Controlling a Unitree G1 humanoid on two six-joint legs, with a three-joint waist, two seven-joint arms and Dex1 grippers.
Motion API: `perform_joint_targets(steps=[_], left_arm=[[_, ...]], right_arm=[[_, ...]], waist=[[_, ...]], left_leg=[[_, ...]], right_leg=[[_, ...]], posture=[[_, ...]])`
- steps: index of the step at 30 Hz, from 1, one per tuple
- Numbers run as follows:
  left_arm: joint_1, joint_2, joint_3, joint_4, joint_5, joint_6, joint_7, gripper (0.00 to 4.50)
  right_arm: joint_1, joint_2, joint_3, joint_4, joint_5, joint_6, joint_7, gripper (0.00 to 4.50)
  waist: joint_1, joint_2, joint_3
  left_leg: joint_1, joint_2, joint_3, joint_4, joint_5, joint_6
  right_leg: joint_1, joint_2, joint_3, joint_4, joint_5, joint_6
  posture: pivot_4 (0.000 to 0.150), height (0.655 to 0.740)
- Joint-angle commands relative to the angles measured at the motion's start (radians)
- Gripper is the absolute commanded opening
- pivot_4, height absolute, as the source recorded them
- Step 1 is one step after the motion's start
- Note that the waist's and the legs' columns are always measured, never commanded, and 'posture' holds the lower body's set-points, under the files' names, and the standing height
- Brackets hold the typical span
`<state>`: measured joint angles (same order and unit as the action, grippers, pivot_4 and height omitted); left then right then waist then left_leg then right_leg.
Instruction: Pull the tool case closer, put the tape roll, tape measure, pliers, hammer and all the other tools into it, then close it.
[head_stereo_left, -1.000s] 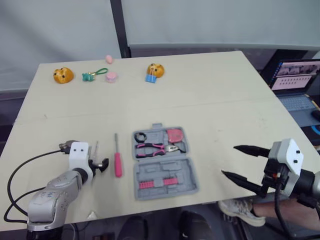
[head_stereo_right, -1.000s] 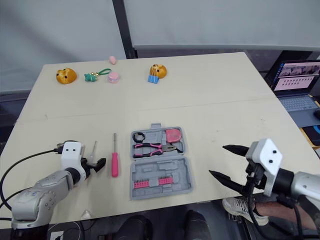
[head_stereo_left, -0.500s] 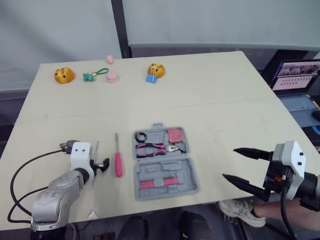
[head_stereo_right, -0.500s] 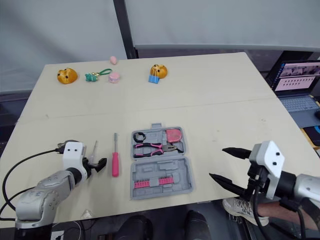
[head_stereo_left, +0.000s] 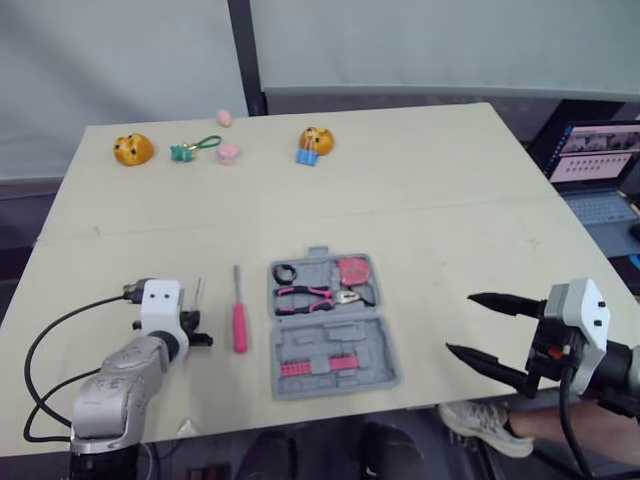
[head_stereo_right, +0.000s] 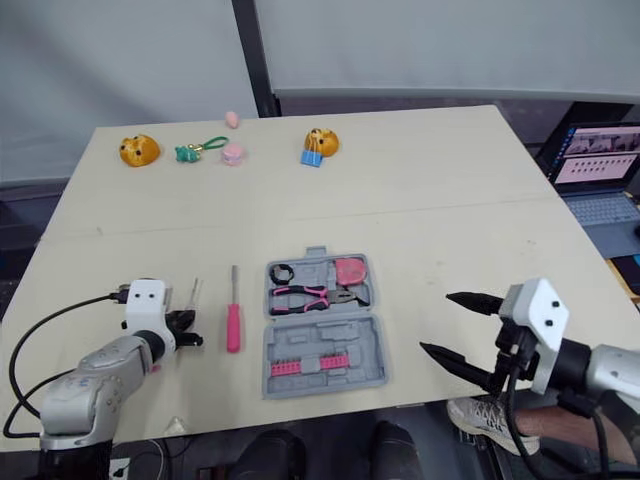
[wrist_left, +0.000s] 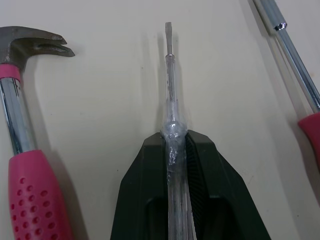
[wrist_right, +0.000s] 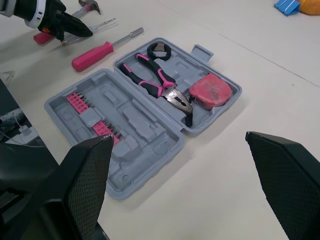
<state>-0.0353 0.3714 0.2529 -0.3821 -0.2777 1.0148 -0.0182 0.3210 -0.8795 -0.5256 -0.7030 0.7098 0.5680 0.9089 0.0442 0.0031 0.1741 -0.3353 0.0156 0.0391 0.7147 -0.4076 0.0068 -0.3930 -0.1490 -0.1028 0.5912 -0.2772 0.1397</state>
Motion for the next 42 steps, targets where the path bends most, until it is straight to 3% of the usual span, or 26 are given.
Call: perform_joint_targets(steps=[1, 8, 15, 20, 28, 32, 42], left_arm=[[0.010, -0.007, -0.017, 0.013, 0.014, -0.004, -0.015, 0.03], [-0.010, 0.076, 0.034, -0.048, -0.018, 0.034, -0.099, 0.03], [-0.065, 0.457, -0.024, -0.101, -0.124, 0.029, -0.476, 0.03], [-0.087, 0.616, -0.100, -0.177, -0.173, 0.013, -0.641, 0.03], [-0.174, 0.684, -0.264, -0.245, -0.165, -0.039, -0.744, 0.03], [-0.256, 0.692, -0.389, -0.253, -0.084, -0.067, -0.736, 0.03], [-0.419, 0.638, -0.627, -0.194, -0.010, -0.144, -0.876, 0.03]], right_arm=[[-0.006, 0.005, -0.014, -0.008, -0.001, -0.019, 0.000, 4.50], [0.011, 0.006, -0.033, -0.018, 0.002, -0.018, 0.007, 4.50], [0.034, -0.007, -0.070, -0.002, -0.007, -0.026, 0.025, 4.50], [0.043, -0.008, -0.082, -0.003, -0.011, -0.023, 0.029, 4.50], [0.025, 0.003, -0.046, -0.020, -0.027, -0.016, -0.005, 4.50], [0.030, 0.008, -0.037, -0.039, -0.033, -0.013, -0.014, 4.50], [0.070, 0.012, -0.061, -0.057, -0.043, -0.012, -0.009, 4.50]], waist=[[0.002, 0.000, 0.000], [0.003, 0.000, 0.000], [-0.001, -0.001, 0.004], [-0.005, 0.003, 0.006], [-0.010, 0.003, 0.008], [-0.011, 0.003, 0.008], [-0.015, 0.003, 0.008]], left_leg=[[0.000, 0.000, 0.000, 0.000, 0.000, 0.000], [0.000, 0.000, 0.000, 0.000, 0.000, 0.000], [-0.002, 0.001, 0.000, -0.001, 0.000, -0.001], [-0.002, 0.000, 0.001, -0.005, -0.001, 0.000], [-0.001, 0.000, 0.010, -0.013, 0.000, 0.000], [-0.001, 0.000, 0.011, -0.013, 0.000, 0.000], [-0.001, 0.000, 0.012, -0.012, 0.000, 0.000]], right_leg=[[0.000, 0.000, 0.000, 0.000, 0.000, 0.000], [-0.001, 0.000, 0.000, 0.000, 0.000, 0.000], [-0.002, 0.000, -0.001, 0.000, 0.000, -0.001], [-0.001, 0.000, -0.001, -0.001, 0.000, -0.001], [-0.002, 0.002, -0.003, -0.004, 0.000, -0.001], [-0.002, 0.002, -0.003, -0.004, 0.000, 0.000], [-0.002, 0.002, -0.003, -0.004, 0.000, 0.000]], posture=[[0.150, 0.7400], [0.150, 0.7400], [0.150, 0.7400], [0.150, 0.7400], [0.150, 0.7400], [0.150, 0.7400], [0.150, 0.7400]])
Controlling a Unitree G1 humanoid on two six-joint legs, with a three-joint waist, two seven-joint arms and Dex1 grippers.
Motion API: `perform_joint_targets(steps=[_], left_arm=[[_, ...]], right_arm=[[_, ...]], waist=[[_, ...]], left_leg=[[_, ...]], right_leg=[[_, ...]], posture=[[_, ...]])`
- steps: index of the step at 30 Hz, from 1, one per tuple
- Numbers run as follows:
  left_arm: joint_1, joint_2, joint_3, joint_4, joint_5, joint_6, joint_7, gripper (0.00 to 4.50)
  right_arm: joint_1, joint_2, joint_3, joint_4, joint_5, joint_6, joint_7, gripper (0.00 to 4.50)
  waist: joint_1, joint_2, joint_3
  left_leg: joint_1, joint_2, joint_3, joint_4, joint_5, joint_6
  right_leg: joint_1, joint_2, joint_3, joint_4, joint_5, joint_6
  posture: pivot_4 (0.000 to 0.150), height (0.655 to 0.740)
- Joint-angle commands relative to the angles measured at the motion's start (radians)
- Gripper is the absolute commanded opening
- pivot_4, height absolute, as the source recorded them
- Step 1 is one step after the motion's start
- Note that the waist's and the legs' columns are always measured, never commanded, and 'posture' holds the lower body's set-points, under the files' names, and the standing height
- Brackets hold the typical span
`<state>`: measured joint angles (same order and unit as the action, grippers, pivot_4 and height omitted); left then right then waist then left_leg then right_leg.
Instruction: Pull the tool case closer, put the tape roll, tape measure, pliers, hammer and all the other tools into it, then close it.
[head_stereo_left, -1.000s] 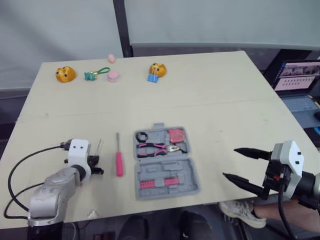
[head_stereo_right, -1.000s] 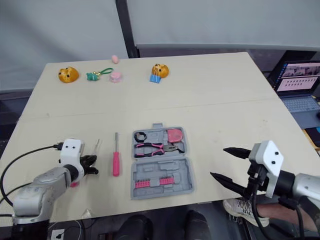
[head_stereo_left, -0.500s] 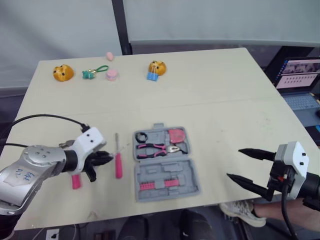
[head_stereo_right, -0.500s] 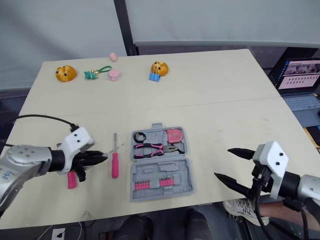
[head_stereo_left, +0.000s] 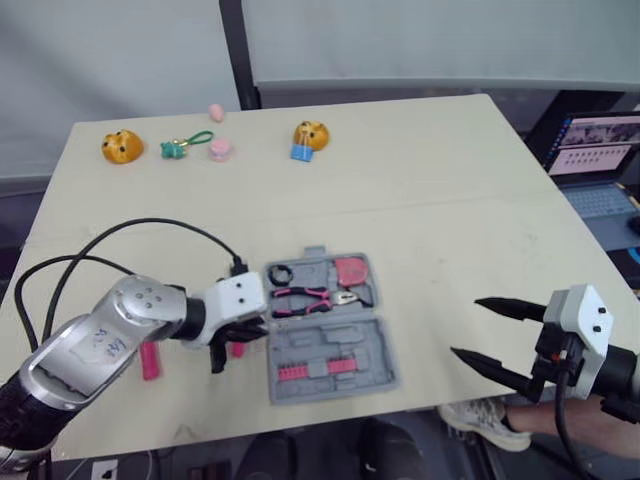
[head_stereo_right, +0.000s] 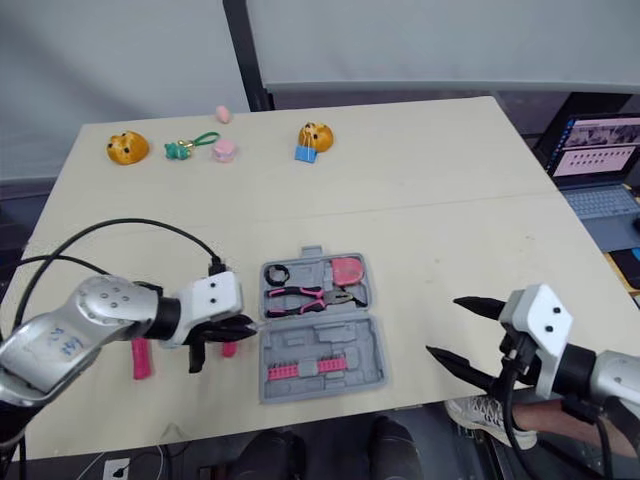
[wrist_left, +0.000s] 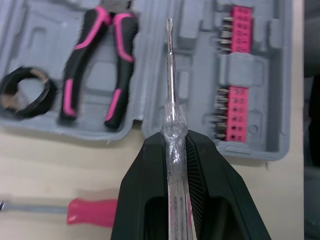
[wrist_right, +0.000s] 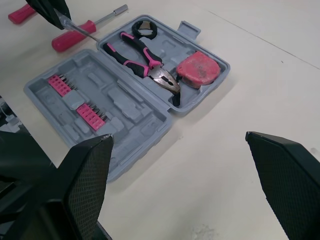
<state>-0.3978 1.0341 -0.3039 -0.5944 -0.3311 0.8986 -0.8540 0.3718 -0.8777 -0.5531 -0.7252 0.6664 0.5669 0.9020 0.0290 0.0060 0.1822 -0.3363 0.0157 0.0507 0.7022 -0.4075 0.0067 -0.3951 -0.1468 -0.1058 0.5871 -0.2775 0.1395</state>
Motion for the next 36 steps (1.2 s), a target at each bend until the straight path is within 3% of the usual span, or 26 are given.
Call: perform_joint_targets(steps=[1, 9, 20, 26, 36], left_arm=[[-0.082, -0.043, -0.099, 0.028, 0.055, -0.025, -0.046, 0.03], [-0.296, -0.198, -0.277, 0.131, 0.153, 0.038, -0.083, 0.03], [-0.566, -0.239, -0.434, 0.137, 0.152, 0.269, -0.199, 0.03], [-0.593, -0.239, -0.482, 0.125, 0.131, 0.343, -0.208, 0.03], [-0.576, -0.292, -0.552, 0.211, 0.192, 0.302, -0.129, 0.03]], right_arm=[[0.026, 0.013, -0.039, -0.036, 0.000, -0.013, -0.001, 4.50], [0.068, 0.025, -0.055, -0.050, -0.011, -0.019, 0.002, 4.50], [0.102, 0.030, -0.066, -0.049, -0.029, -0.043, 0.013, 4.50], [0.101, 0.034, -0.058, -0.051, -0.035, -0.045, 0.007, 4.50], [0.128, 0.044, -0.063, -0.063, -0.049, -0.051, 0.014, 4.50]], waist=[[0.002, 0.000, 0.000], [0.016, -0.001, 0.001], [0.021, -0.002, 0.001], [0.021, -0.002, 0.001], [0.024, -0.002, 0.001]], left_leg=[[0.000, 0.000, 0.000, 0.000, 0.000, 0.000], [0.000, 0.000, 0.001, 0.002, 0.001, 0.002], [-0.001, 0.000, 0.000, 0.005, 0.002, 0.002], [-0.001, 0.000, 0.000, 0.010, 0.002, 0.002], [-0.003, 0.000, -0.002, 0.015, 0.002, 0.002]], right_leg=[[0.000, 0.000, 0.000, 0.000, 0.000, 0.000], [0.001, 0.000, 0.001, 0.000, 0.001, 0.003], [0.001, 0.001, 0.002, 0.002, 0.001, 0.003], [0.001, 0.001, 0.002, 0.004, 0.001, 0.003], [0.001, 0.001, 0.003, 0.007, 0.002, 0.004]], posture=[[0.150, 0.7400], [0.150, 0.7400], [0.150, 0.7400], [0.150, 0.7400], [0.150, 0.7400]])
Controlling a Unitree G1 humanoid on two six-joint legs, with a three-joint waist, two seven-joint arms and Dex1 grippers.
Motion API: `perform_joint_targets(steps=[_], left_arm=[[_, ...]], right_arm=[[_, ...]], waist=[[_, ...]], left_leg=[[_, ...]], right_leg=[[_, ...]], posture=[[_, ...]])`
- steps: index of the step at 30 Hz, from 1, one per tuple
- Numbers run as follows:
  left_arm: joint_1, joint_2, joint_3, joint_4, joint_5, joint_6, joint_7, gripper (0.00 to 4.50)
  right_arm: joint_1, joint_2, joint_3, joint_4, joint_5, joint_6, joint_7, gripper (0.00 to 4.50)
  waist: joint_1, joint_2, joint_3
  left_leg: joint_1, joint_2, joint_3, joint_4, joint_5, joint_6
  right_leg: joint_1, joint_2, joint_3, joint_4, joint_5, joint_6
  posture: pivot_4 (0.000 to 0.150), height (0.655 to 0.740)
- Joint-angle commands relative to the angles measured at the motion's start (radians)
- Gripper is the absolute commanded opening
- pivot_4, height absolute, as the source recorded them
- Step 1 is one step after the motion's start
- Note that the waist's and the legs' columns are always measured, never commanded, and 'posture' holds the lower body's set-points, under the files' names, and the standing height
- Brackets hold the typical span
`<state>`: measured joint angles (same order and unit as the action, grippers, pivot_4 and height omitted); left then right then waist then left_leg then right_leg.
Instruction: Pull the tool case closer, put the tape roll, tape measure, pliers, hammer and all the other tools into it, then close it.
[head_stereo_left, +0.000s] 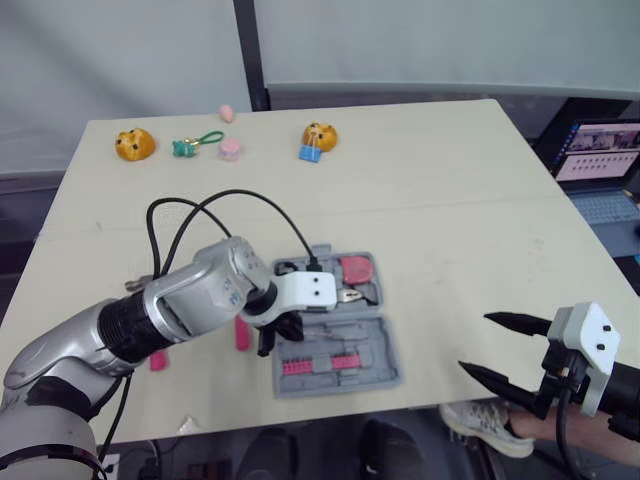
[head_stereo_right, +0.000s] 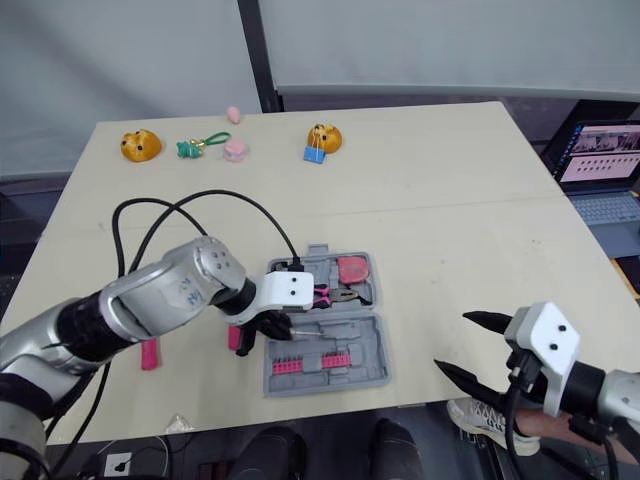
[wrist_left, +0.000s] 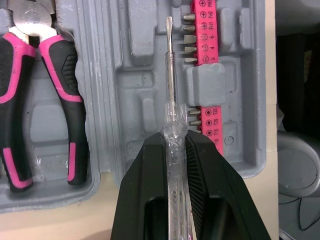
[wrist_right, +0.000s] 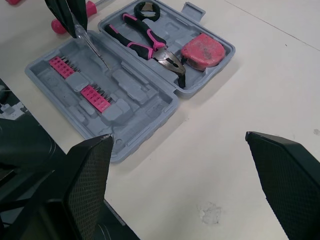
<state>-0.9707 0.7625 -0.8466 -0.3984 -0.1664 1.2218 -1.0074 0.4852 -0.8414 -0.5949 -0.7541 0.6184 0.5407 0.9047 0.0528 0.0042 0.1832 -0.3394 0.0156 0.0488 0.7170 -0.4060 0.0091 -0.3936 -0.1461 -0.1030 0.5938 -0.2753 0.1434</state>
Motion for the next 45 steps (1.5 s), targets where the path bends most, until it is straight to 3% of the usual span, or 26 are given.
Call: perform_joint_targets(steps=[1, 11, 29, 45], left_arm=[[-0.004, -0.032, -0.012, 0.019, 0.029, -0.020, 0.030, 0.03], [-0.002, -0.103, -0.008, 0.088, 0.059, 0.011, 0.108, 0.03], [0.000, -0.199, 0.014, 0.130, 0.037, 0.082, 0.181, 0.03], [0.004, -0.166, -0.054, 0.130, 0.055, 0.020, 0.157, 0.03]], right_arm=[[0.025, 0.007, -0.024, -0.035, -0.006, -0.029, 0.021, 4.50], [0.100, 0.010, -0.047, -0.033, -0.026, -0.078, 0.074, 4.50], [0.091, 0.018, -0.039, -0.041, -0.032, -0.077, 0.056, 4.50], [0.099, 0.035, -0.045, -0.067, -0.029, -0.056, 0.038, 4.50]], waist=[[-0.001, 0.000, 0.000], [-0.001, 0.000, 0.000], [0.000, 0.000, 0.000], [-0.001, 0.000, 0.000]], left_leg=[[0.000, 0.000, 0.000, 0.000, 0.000, 0.000], [0.000, 0.000, 0.000, 0.000, 0.000, 0.001], [0.000, 0.000, 0.000, 0.001, 0.000, 0.001], [0.000, 0.000, 0.000, 0.001, 0.000, 0.001]], right_leg=[[0.000, 0.000, 0.000, 0.000, 0.000, 0.000], [0.000, 0.000, 0.000, 0.000, 0.000, 0.000], [0.000, 0.000, 0.000, 0.000, 0.000, 0.000], [0.000, 0.000, 0.000, 0.001, 0.000, 0.000]], posture=[[0.150, 0.7400], [0.150, 0.7400], [0.150, 0.7400], [0.150, 0.7400]])
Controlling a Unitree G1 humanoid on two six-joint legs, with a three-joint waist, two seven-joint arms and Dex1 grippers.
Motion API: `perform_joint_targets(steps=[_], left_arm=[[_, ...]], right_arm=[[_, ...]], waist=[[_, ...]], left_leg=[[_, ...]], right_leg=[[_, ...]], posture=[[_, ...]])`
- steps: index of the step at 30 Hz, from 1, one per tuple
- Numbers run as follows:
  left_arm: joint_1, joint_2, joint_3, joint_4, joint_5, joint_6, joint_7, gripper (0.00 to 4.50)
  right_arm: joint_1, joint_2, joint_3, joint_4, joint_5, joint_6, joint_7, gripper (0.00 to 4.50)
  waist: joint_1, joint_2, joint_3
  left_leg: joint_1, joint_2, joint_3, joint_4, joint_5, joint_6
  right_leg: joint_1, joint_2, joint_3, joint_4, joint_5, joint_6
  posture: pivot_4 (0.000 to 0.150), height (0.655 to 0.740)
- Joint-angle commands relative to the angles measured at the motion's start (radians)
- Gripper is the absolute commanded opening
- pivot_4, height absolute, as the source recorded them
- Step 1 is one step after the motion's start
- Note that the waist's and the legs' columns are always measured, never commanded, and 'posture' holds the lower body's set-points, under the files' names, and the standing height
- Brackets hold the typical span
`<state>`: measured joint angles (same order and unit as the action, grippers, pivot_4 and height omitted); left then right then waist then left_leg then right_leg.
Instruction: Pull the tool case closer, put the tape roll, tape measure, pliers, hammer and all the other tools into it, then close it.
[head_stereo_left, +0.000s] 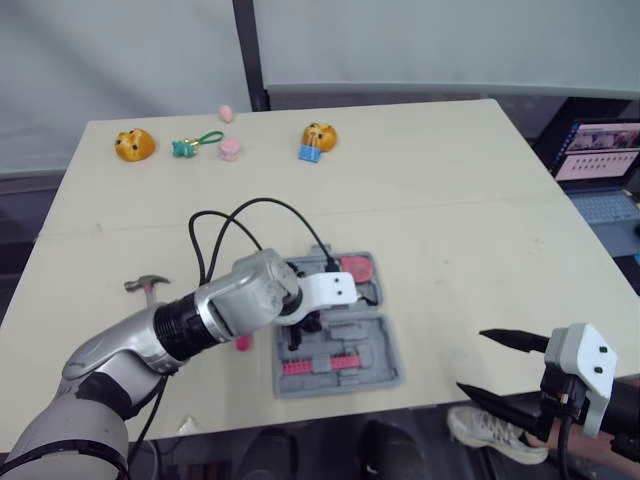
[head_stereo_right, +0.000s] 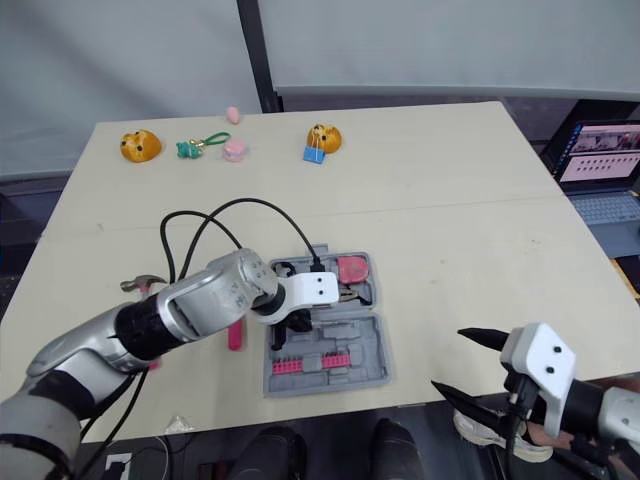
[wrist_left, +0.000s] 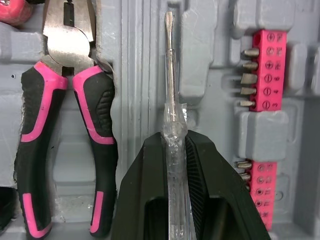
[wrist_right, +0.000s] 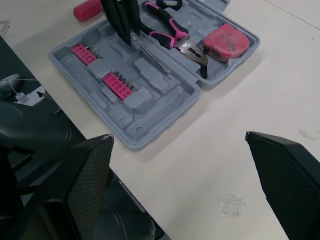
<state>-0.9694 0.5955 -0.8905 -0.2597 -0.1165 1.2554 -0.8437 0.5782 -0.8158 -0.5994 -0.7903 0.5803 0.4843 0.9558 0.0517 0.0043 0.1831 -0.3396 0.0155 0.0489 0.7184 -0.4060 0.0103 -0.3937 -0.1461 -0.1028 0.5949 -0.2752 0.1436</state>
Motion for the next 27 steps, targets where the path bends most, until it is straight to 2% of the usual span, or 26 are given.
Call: perform_joint_targets(steps=[1, 23, 25, 27], left_arm=[[0.003, -0.001, -0.009, -0.006, 0.005, -0.015, -0.006, 0.03], [-0.006, -0.052, -0.002, 0.052, 0.011, -0.028, 0.009, 0.03], [-0.008, -0.044, -0.012, 0.053, 0.011, -0.036, -0.004, 1.11], [-0.007, -0.041, -0.006, 0.046, 0.009, -0.027, -0.005, 1.91]], right_arm=[[0.006, 0.009, -0.041, -0.031, 0.009, 0.001, -0.013, 4.50], [0.040, 0.027, -0.069, -0.051, 0.012, 0.007, -0.015, 4.50], [0.040, 0.028, -0.070, -0.051, 0.013, 0.008, -0.015, 4.50], [0.041, 0.029, -0.069, -0.050, 0.013, 0.007, -0.014, 4.50]], waist=[[0.000, 0.000, 0.000], [0.000, 0.000, 0.000], [0.000, 0.000, 0.000], [0.000, 0.000, 0.000]], left_leg=[[0.000, 0.000, 0.000, 0.000, 0.000, 0.000], [0.000, 0.000, 0.000, 0.000, 0.000, 0.000], [0.000, 0.000, 0.000, 0.000, 0.000, 0.000], [0.000, 0.000, 0.000, 0.000, 0.000, 0.000]], right_leg=[[0.000, 0.000, 0.000, 0.000, 0.000, 0.000], [0.000, 0.000, 0.000, 0.000, 0.000, 0.000], [0.000, 0.000, 0.000, 0.000, 0.000, 0.000], [0.000, 0.000, 0.000, 0.000, 0.000, 0.000]], posture=[[0.150, 0.7400], [0.150, 0.7400], [0.150, 0.7400], [0.150, 0.7400]])
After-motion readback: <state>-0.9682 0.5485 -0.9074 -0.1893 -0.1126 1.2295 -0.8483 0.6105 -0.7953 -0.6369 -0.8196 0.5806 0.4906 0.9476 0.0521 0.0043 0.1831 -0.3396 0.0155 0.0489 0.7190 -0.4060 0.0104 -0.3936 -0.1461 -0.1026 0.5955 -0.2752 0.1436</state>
